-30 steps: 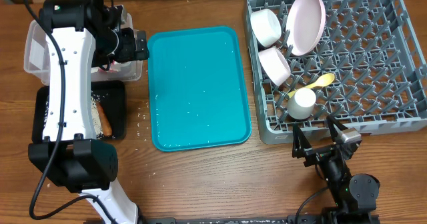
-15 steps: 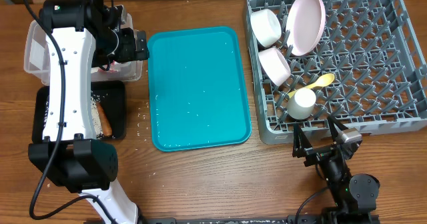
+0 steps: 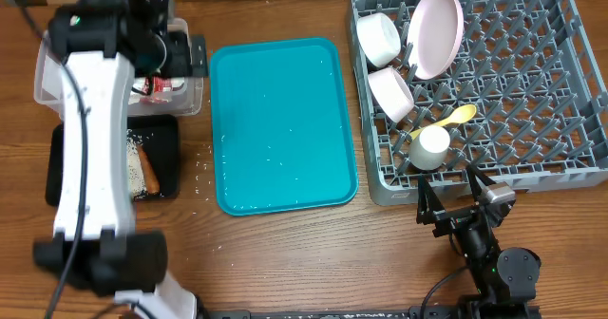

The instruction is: Sort waste into correct bins and load items into the dishwasher

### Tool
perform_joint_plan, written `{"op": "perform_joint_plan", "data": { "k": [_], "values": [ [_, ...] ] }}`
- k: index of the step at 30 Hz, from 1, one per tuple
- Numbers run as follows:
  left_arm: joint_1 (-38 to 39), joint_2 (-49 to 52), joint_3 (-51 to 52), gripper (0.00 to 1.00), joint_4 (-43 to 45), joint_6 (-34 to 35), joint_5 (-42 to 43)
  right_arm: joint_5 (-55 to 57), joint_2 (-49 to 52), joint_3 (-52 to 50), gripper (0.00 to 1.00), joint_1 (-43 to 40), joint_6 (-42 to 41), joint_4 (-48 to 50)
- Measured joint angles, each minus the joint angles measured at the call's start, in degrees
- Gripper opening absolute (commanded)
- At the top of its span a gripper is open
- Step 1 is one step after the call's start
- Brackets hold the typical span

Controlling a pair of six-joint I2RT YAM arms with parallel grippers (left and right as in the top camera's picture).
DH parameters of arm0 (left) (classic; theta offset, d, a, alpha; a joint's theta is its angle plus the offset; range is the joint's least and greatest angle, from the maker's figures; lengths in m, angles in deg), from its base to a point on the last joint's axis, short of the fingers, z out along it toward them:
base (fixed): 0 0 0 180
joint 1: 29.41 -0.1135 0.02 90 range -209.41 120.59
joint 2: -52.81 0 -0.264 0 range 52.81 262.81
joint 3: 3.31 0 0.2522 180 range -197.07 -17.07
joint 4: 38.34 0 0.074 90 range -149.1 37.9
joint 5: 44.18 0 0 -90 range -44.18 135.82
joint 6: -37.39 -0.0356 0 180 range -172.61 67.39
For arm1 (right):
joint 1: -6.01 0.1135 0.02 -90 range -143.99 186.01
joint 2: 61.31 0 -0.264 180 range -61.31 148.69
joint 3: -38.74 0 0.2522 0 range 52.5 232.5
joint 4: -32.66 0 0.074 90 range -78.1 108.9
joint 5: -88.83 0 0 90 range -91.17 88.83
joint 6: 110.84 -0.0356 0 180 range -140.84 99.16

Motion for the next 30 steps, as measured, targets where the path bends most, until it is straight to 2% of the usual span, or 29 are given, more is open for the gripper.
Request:
{"op": "perform_joint_plan", "data": {
  "k": [6, 11, 18, 24, 30],
  "values": [
    [2.1, -22.32, 14.82, 1.0, 24.59, -0.74, -0.85, 0.0, -0.02, 0.0, 1.0, 0.0, 0.0, -0.02],
    [0.7, -41.09, 38.21, 1.0, 39.76, -0.81, -0.87, 0.0, 0.0, 0.0, 1.0, 0.02, 0.0, -0.07],
    [-1.44, -60.04, 75.73, 1.0, 58.9, -0.83, -0.2, 0.0, 0.0, 0.0, 1.0, 0.02, -0.15, -0.17],
    [-1.46, -77.42, 95.89, 1.0, 69.29, -0.81, 1.09, 0.0, 0.0, 0.0, 1.0, 0.0, -0.17, -0.17],
    [-1.44, -87.95, 107.27, 1.0, 71.25, -0.81, 1.53, 0.0, 0.0, 0.0, 1.0, 0.0, -0.17, -0.2]
  ]
}}
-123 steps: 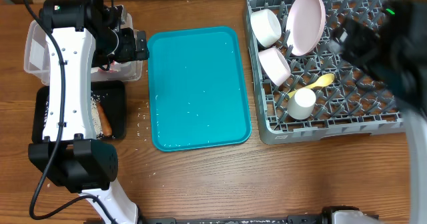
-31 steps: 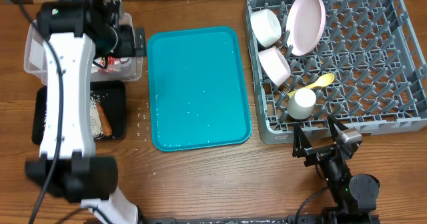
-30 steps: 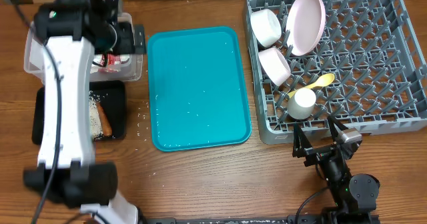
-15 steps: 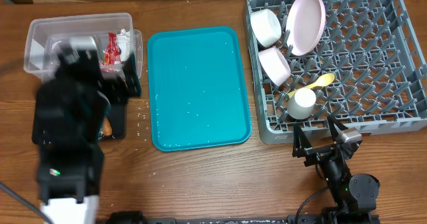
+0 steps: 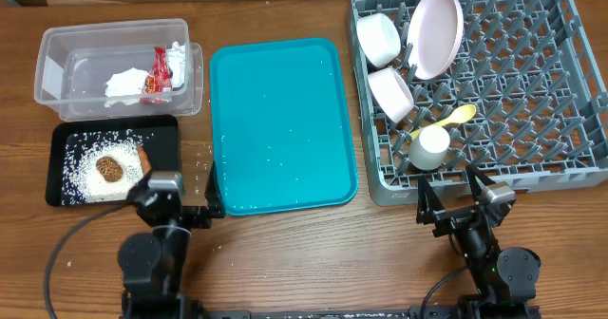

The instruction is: Sort waste into correct bins and load items into the dishwasher

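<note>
The clear plastic bin (image 5: 66, 67) at the back left holds white paper (image 5: 123, 82) and a red wrapper (image 5: 159, 72). In front of it a black tray (image 5: 62, 148) carries scattered rice, a brown round piece (image 5: 111, 168) and an orange piece (image 5: 143, 156). The grey dish rack (image 5: 532, 91) at the right holds two white bowls (image 5: 380, 36), a pink plate (image 5: 435, 32), a yellow spoon (image 5: 446, 121) and a white cup (image 5: 429, 146). My left gripper (image 5: 176, 200) sits folded back at the front edge beside the black tray, open and empty. My right gripper (image 5: 446, 194) rests below the rack, open and empty.
A teal serving tray (image 5: 283, 124) with only crumbs and droplets on it lies in the middle of the wooden table, its front left corner close to my left gripper. A few rice grains lie on the table between the two trays.
My left arm was stretched out over the black tray with its gripper above the clear bin; now it is drawn back to the front edge. The right arm has not moved.
</note>
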### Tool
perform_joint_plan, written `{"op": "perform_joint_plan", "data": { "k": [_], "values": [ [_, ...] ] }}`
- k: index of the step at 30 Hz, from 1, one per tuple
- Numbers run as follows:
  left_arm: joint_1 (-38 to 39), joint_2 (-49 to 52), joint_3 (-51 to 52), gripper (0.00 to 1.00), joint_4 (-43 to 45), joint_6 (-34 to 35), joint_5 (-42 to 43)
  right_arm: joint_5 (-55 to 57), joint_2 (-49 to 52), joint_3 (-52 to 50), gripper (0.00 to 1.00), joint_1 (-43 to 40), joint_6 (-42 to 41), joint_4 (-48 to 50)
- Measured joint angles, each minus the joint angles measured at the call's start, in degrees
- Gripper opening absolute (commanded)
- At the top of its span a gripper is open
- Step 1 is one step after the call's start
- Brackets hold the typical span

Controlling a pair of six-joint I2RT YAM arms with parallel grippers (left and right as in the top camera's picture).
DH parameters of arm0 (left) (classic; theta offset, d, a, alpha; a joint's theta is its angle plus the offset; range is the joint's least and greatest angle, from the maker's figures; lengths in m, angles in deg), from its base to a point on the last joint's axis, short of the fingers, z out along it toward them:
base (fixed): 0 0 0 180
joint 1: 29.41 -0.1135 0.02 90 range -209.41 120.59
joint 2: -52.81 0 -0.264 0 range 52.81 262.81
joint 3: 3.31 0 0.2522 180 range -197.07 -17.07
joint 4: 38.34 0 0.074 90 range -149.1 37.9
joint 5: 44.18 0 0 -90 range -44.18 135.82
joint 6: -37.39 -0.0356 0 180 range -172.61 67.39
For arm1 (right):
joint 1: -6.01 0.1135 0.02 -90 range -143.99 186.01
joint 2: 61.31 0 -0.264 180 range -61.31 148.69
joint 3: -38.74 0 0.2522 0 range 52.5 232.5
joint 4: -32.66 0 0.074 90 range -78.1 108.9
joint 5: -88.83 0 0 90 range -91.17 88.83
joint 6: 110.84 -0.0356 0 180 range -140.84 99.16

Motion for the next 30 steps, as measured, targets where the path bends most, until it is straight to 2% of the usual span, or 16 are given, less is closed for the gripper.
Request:
{"op": "perform_joint_plan", "data": {
  "k": [11, 30],
  "values": [
    [0.04, -13.99, 10.51, 1.0, 0.13, 0.0, 0.15, 0.0, -0.02, 0.0, 1.0, 0.0, -0.02, -0.02],
    [0.04, -14.69, 10.51, 1.0, 0.22, 0.0, 0.11, 0.0, -0.02, 0.0, 1.0, 0.02, 0.0, 0.02]
  ]
}}
